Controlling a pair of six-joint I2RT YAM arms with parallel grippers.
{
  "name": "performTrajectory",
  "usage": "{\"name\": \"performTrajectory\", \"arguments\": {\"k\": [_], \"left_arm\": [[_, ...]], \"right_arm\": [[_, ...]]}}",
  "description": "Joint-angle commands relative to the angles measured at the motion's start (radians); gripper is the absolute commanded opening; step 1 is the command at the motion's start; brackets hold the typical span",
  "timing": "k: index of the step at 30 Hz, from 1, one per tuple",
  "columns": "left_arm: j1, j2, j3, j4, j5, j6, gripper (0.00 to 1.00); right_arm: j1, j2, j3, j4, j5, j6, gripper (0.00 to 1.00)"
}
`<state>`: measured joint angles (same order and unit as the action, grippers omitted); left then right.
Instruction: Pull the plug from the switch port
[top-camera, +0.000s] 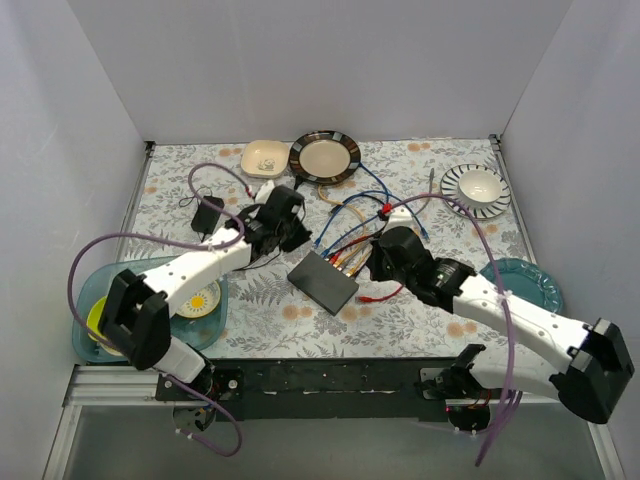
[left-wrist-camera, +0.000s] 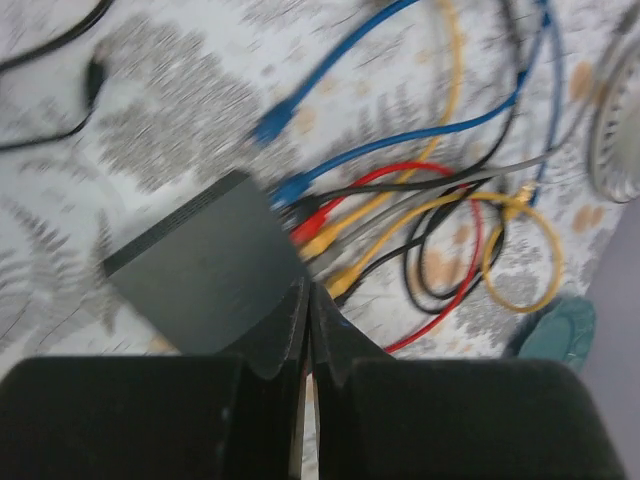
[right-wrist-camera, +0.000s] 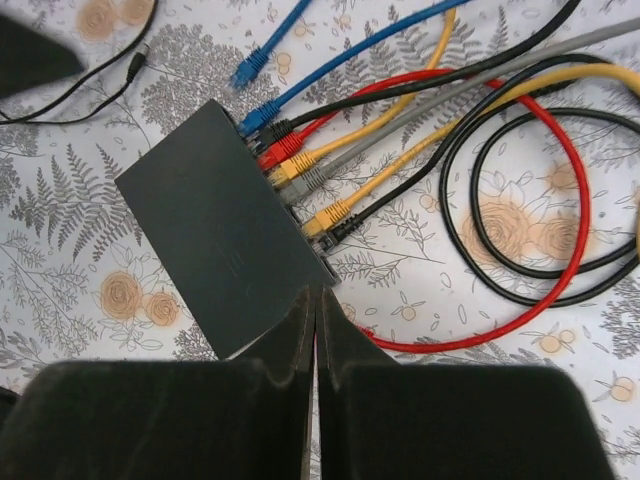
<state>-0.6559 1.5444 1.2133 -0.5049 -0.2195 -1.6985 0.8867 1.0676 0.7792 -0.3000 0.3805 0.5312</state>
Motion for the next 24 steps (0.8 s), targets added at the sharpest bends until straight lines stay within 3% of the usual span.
{"name": "performTrajectory", "arguments": {"k": [1, 11, 17, 24], "left_arm": [[0.001, -0.141, -0.248, -0.012, 0.020, -0.225, 0.00], [-0.036, -0.066, -0.368, -0.092, 0.161, -0.184, 0.00], [-0.040, 0.036, -0.370, -0.104, 0.212, -0.173, 0.00], [-0.040, 0.092, -0.390, -0.037, 0.289, -0.158, 0.00]], "right_arm": [[-0.083, 0.115, 0.051, 0.131, -0.184, 0.038, 0.01], [-0.152, 0.512, 0.178, 0.110, -0.288, -0.008, 0.01], [-0.152, 0.592, 0.177, 0.059, -0.316, -0.017, 0.01], [-0.095, 0.571, 0.109, 0.093, -0.425, -0.014, 0.01]]}}
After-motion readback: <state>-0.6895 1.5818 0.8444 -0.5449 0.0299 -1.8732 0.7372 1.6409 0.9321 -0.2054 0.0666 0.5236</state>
